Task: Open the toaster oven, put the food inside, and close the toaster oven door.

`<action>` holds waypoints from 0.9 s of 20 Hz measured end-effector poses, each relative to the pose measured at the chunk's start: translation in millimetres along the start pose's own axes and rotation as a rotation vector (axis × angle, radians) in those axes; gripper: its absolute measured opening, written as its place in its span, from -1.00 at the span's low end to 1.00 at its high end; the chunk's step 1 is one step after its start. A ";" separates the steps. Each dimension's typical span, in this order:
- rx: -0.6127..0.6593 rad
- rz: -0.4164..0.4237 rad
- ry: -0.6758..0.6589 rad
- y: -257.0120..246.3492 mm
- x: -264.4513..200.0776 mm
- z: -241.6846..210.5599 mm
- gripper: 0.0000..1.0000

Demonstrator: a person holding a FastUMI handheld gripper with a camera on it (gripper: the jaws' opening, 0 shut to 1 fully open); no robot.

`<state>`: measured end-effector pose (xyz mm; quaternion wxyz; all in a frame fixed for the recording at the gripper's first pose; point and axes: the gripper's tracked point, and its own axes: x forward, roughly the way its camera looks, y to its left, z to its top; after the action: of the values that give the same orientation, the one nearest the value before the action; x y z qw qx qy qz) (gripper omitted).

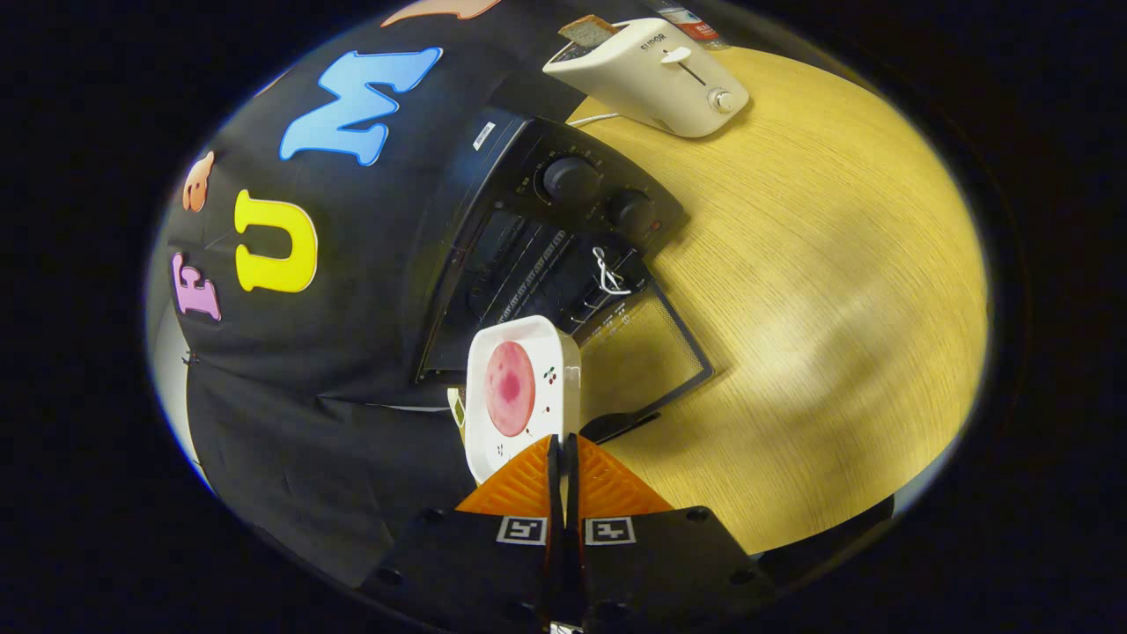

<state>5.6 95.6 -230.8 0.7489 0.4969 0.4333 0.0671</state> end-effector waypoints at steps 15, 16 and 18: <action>0.230 0.127 -0.182 34.1 110.7 62.0 -0.96; 0.244 0.139 -0.189 35.6 116.9 64.8 -0.96; 0.264 0.162 -0.228 39.8 124.2 73.4 -0.96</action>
<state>147.7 131.0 -261.6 0.7138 0.6284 0.3091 0.0132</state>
